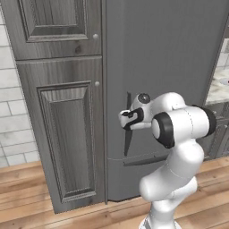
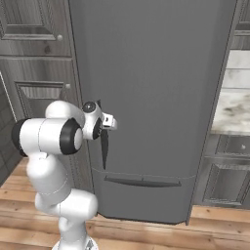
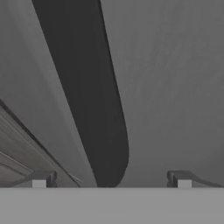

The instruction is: Place one of the steaks on the plate and the other in the bowl. Then place the bowl in the fridge.

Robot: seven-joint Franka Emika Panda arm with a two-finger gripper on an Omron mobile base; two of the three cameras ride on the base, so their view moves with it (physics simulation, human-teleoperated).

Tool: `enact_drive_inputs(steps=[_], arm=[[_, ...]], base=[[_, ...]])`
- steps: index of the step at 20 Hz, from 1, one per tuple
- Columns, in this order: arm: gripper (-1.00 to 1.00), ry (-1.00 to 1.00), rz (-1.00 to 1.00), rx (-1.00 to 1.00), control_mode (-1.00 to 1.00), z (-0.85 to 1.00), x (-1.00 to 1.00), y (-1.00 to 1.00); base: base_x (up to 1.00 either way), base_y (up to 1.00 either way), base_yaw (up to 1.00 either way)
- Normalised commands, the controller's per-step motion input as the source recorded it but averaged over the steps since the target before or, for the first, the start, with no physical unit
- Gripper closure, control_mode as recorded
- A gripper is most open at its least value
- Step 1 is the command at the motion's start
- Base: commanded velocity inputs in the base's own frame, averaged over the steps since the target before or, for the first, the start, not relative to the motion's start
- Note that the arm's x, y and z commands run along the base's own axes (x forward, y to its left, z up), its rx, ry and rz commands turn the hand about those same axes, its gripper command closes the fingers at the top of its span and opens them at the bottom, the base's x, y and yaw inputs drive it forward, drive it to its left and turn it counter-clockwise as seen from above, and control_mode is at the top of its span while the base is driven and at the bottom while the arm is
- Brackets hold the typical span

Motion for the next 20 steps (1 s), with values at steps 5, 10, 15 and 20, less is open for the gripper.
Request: enact_drive_inputs(steps=[5, 10, 15, 20], arm=[[-1.00, 0.00, 0.00, 0.00, -1.00, -0.08, 0.17, 0.02], [-1.00, 0.00, 0.00, 0.00, -1.00, -0.25, 0.28, 0.00], [-1.00, 0.00, 0.00, 0.00, -1.00, -0.24, 0.25, 0.01], [-1.00, -0.01, -0.01, 0.00, -1.00, -0.06, 0.24, 0.07]], base=[[0.00, 0.00, 0.00], [0.00, 0.00, 0.00], [0.00, 0.00, 0.00], [0.00, 0.00, 0.00]])
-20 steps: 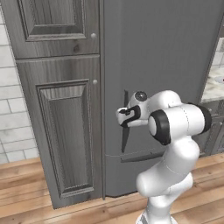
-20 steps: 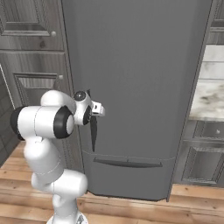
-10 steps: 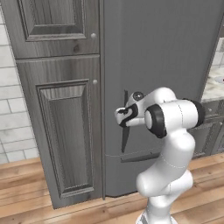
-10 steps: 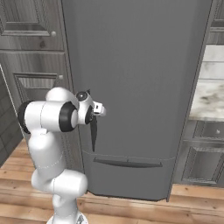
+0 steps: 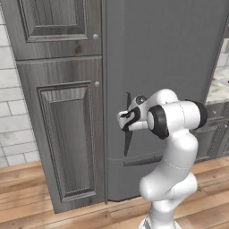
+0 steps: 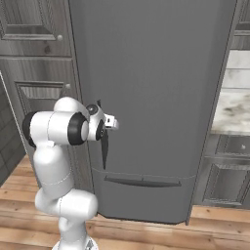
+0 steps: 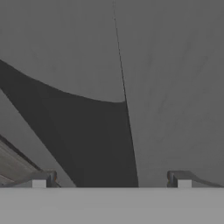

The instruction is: Place one of the steaks on the plate and the other in the bowl. Then place the bowl in the fridge.

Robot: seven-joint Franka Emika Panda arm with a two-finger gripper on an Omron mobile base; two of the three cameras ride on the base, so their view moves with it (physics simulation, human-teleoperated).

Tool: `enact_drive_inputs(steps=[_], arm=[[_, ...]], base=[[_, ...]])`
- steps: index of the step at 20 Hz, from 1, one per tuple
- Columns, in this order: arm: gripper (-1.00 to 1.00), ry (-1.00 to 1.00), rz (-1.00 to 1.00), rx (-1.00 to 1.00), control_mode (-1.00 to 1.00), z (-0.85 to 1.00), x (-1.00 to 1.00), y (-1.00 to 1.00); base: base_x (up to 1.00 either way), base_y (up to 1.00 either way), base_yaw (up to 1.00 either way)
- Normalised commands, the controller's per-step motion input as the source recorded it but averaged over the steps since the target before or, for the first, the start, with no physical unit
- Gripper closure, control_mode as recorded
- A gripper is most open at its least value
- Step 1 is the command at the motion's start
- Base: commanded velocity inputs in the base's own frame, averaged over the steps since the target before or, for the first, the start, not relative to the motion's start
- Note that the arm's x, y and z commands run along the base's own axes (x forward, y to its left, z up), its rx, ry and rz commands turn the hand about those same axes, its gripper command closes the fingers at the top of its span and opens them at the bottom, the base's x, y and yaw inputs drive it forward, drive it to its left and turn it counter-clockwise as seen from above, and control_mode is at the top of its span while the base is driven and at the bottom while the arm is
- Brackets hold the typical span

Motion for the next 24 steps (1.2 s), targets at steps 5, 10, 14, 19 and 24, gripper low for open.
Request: enact_drive_inputs(steps=[5, 10, 14, 19, 24], arm=[[1.00, -0.03, -0.01, 0.00, -1.00, -0.11, 0.22, 0.15], [1.00, 0.00, -0.02, 0.00, -1.00, -0.02, 0.18, 0.30], [1.00, 0.01, -0.01, 0.00, -1.00, 0.00, 0.12, 0.12], [1.00, 0.00, -0.04, 0.00, -1.00, 0.00, 0.01, 0.01], [1.00, 0.00, 0.00, 0.00, -1.00, 0.01, -0.22, -0.16]], base=[[0.00, 0.00, 0.00], [0.00, 0.00, 0.00], [0.00, 0.00, 0.00], [0.00, 0.00, 0.00], [0.00, 0.00, 0.00]])
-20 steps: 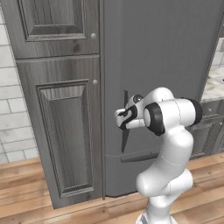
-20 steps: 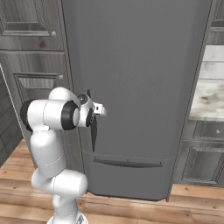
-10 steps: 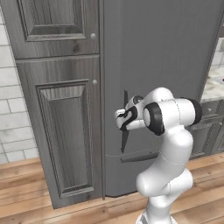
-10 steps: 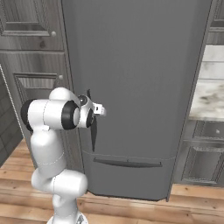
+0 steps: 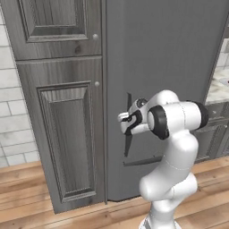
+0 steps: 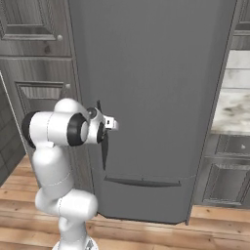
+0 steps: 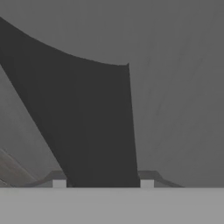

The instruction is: Place one of the steaks on the plate and the other in the bowl. Then place the bowl in the fridge.

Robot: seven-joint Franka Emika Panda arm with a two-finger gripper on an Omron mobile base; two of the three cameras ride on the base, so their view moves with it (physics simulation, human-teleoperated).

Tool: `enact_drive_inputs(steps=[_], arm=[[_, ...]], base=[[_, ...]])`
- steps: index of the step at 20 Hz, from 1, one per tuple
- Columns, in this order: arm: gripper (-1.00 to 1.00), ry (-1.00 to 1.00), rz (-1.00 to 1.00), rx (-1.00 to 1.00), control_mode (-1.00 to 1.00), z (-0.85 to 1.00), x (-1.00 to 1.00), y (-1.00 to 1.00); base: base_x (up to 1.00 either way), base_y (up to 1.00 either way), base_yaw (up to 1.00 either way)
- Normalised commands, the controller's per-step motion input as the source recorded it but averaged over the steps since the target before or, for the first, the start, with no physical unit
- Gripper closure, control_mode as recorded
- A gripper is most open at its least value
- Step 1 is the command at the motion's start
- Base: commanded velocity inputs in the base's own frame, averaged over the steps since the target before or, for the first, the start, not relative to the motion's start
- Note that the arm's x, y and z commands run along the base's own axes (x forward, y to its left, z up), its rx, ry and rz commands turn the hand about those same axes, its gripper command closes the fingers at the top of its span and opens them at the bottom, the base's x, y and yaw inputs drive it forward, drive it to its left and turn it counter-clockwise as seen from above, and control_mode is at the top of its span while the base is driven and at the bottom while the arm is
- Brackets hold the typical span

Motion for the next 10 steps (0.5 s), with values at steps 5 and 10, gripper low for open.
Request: enact_drive_inputs(steps=[5, 10], arm=[[1.00, 0.00, 0.00, 0.00, -1.00, 0.00, -0.44, -0.38], [1.00, 0.00, 0.00, 0.00, -1.00, 0.00, -0.44, -0.59]], base=[[0.00, 0.00, 0.00], [0.00, 0.00, 0.00]])
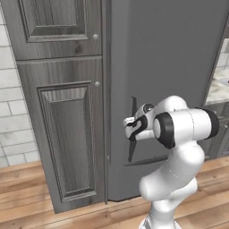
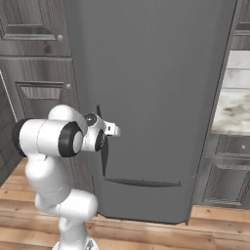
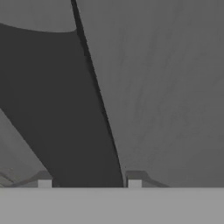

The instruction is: Place one of the steaks on the plate and the other in the bowl. Then place the bowl in the fridge.

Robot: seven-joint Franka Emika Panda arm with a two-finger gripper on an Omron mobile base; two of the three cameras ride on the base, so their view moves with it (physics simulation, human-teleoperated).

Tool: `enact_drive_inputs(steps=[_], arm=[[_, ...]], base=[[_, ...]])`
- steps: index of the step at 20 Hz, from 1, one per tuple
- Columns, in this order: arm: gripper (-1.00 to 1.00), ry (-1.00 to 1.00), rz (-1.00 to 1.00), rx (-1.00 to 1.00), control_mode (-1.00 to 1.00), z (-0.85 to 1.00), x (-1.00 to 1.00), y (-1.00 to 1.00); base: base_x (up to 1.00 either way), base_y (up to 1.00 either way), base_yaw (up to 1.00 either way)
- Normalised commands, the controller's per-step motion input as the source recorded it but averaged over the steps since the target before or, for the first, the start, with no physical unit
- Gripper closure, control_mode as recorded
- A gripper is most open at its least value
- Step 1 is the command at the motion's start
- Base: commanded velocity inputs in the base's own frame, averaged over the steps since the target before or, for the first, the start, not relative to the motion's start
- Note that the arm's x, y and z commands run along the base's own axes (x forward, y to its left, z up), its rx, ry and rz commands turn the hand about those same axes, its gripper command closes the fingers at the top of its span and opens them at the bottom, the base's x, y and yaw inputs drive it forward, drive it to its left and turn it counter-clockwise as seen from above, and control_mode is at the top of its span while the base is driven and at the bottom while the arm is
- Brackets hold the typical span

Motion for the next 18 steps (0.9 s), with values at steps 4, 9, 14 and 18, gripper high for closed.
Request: enact_drive_inputs(steps=[4, 9, 14, 18], arm=[[1.00, 0.00, 0.00, 0.00, -1.00, 0.00, -0.23, -0.78], [1.00, 0.00, 0.00, 0.02, -1.00, 0.00, -0.22, -0.93], [1.00, 0.00, 0.00, 0.05, -1.00, 0.00, -0.20, -0.92], [1.00, 0.00, 0.00, 0.00, -1.00, 0.00, -0.29, -0.82]], base=[[0.00, 0.00, 0.00], [0.00, 0.00, 0.00], [0.00, 0.00, 0.00], [0.00, 0.00, 0.00]])
